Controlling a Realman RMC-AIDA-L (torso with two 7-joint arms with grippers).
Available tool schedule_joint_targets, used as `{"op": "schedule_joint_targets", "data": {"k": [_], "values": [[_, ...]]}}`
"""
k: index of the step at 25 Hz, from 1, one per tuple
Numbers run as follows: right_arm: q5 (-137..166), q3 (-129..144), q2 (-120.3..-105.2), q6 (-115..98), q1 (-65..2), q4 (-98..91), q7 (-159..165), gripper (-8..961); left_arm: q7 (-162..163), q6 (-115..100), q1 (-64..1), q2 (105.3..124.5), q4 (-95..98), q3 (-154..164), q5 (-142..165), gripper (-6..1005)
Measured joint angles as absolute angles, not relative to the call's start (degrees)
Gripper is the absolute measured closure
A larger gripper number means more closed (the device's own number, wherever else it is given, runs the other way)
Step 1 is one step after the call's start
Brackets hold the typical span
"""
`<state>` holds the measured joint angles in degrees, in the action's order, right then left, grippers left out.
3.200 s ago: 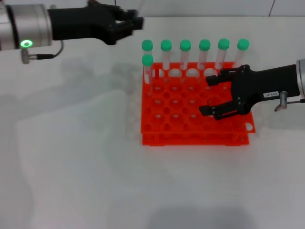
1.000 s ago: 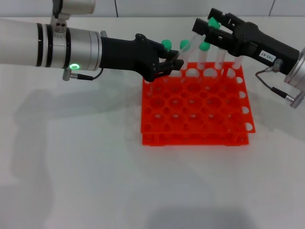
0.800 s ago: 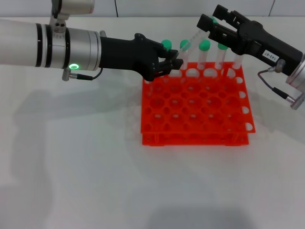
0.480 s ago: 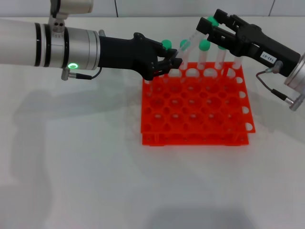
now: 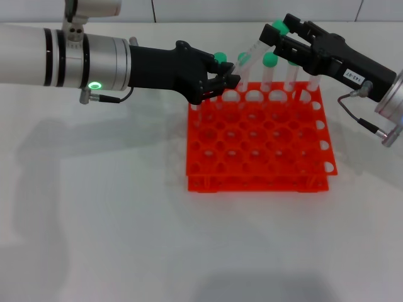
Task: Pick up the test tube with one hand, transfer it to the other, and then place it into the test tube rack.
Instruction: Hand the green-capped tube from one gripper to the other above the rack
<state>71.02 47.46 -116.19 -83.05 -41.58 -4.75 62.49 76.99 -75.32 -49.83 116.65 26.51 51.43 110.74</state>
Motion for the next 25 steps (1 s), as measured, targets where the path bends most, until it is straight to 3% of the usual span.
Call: {"op": "schedule_joint_targets", "data": {"k": [11,21,24,25], "values": [[70.5,46.9,-116.19,-82.6,-41.3,-4.7,62.4,145,77.0,-75.3,-49.7,116.72,26.5,51.5,110.9,734],[70.3,47.5,-116.19,-82.4,-41.6,-4.7,62.6,361,76.9,-75.4,-49.9,116.72,26.5,51.6,111.0,728],[70.3,47.5,-116.19,-82.4,-41.6,-4.7,62.6,589,76.9,-75.4,-49.8,116.72,26.8,51.6,110.9,726],[70.3,47.5,-116.19,-82.4,-41.6,-4.7,62.6,606,76.9,-75.4,-49.7,116.72,27.0,51.6,110.9,725]]}}
